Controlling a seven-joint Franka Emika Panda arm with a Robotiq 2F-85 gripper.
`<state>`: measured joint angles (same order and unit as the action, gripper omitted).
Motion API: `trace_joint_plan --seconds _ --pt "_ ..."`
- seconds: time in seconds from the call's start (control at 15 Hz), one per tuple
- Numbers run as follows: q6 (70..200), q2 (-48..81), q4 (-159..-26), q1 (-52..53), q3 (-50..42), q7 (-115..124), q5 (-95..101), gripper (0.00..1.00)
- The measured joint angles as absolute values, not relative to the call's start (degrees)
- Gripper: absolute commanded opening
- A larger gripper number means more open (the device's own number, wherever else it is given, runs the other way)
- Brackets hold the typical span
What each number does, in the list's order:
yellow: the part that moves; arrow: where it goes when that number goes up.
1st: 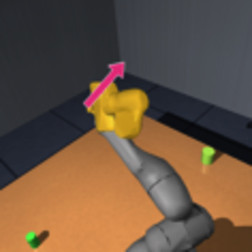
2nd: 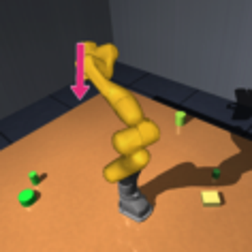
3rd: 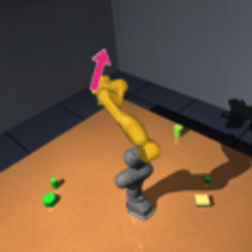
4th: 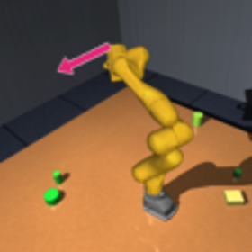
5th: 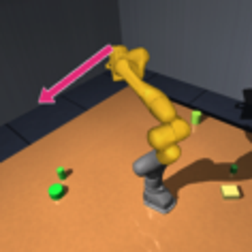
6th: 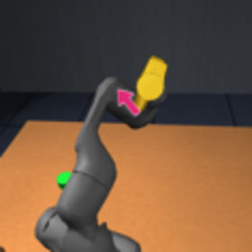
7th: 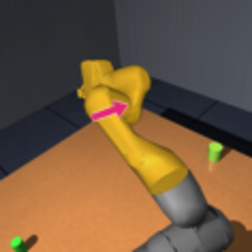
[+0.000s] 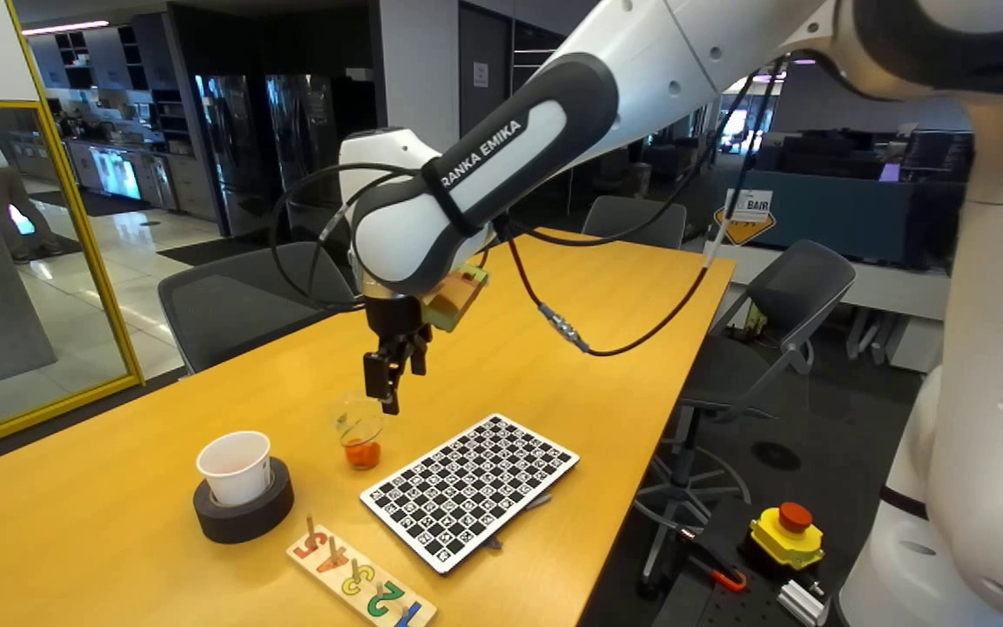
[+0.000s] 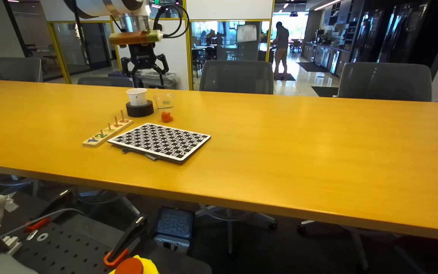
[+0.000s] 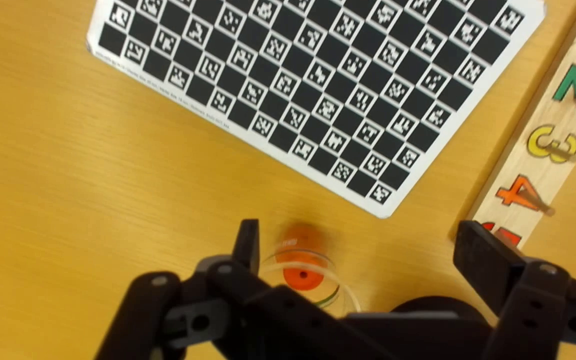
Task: Pick up all the orange objects from the checkers board and the table, and put them in two cups
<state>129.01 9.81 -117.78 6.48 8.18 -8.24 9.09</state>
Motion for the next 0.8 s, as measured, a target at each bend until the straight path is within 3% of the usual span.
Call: trace_joint_plan --seconds 0.8 --pt "129.0 -23.7 -147.2 6.5 6.3 -7.3 2.9 1.0"
